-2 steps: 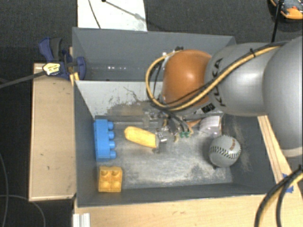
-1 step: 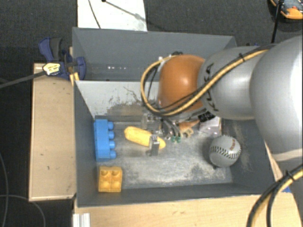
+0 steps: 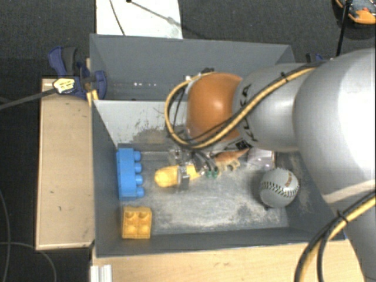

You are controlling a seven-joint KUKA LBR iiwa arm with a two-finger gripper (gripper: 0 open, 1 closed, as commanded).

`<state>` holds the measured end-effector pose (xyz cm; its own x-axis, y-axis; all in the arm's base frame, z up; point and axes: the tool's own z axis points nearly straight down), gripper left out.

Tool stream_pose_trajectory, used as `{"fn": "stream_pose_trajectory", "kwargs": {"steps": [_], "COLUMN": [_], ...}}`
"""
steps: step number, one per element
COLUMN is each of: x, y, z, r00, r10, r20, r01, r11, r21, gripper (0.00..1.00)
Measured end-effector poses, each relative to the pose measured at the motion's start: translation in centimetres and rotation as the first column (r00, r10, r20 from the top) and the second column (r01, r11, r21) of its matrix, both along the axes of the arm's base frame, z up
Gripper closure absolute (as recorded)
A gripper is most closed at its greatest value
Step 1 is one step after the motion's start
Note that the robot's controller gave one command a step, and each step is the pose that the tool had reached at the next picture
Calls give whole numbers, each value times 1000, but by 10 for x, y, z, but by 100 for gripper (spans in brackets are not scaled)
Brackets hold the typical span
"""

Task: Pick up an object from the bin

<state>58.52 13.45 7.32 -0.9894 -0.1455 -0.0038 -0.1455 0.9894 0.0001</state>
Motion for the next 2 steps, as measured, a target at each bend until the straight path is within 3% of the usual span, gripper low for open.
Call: {"fn": "stream_pose_trajectory", "kwargs": {"steps": [1,2], "x": [-1,-1], "y": [0,0], "z": [-2,-2], "r00": [1000,1000], "r10": [-2,-6], "r20": [-2,-3], "r01": [2,6], "r11": [1000,1000], "r21": [1,1], "gripper": [0,100]}}
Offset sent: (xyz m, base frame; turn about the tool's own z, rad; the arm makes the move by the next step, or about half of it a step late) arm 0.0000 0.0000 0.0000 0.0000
